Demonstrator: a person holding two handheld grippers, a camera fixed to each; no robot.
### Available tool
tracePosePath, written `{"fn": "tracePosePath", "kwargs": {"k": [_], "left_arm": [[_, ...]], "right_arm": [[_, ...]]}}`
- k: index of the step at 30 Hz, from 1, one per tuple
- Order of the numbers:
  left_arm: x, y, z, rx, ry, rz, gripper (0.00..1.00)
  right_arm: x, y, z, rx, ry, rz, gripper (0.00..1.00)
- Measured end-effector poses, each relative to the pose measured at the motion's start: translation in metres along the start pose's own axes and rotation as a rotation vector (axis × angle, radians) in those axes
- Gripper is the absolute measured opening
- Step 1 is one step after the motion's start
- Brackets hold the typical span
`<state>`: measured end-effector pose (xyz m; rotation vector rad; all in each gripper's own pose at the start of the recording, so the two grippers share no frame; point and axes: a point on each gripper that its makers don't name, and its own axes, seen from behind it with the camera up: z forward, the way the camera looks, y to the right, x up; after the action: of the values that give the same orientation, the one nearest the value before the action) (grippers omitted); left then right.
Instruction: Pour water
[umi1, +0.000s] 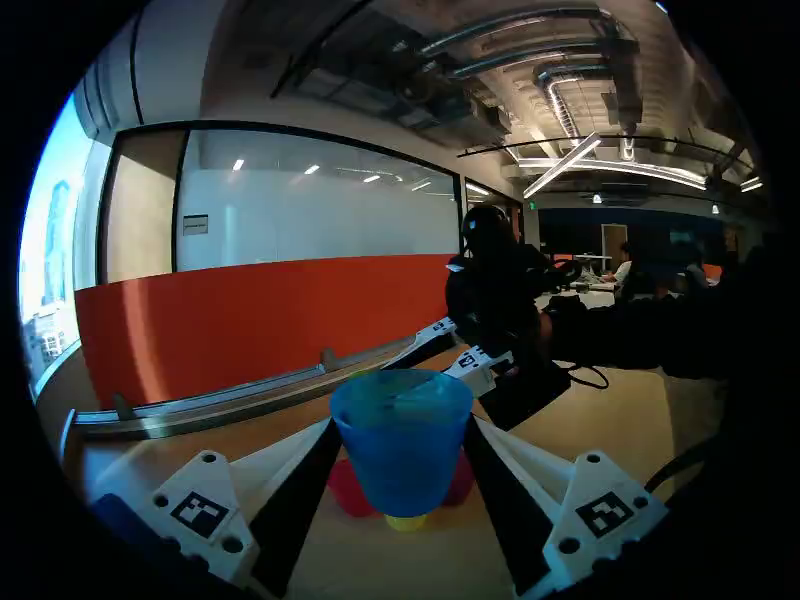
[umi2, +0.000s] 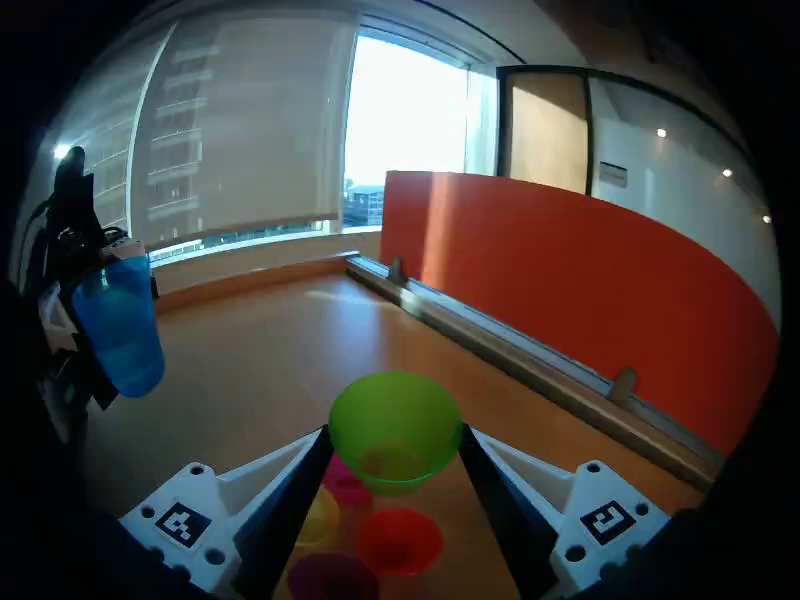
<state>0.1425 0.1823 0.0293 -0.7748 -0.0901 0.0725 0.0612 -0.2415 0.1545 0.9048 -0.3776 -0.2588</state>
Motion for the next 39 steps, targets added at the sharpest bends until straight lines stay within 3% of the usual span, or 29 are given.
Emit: {"fn": "tracePosePath", "kwargs": {"k": [15,39], "left_arm": [[0.005,-0.001,-0.002,0.006,0.003,-0.003,0.84],[0.015,0.008,-0.008,0.009,0.012,0.012,0.84]], "right_arm": [[0.023,-0.018,-0.025,0.005,0.128,-0.039,0.93],[0.041,-0.053,-0.054,0.023,0.272,-0.051,0.93]]}}
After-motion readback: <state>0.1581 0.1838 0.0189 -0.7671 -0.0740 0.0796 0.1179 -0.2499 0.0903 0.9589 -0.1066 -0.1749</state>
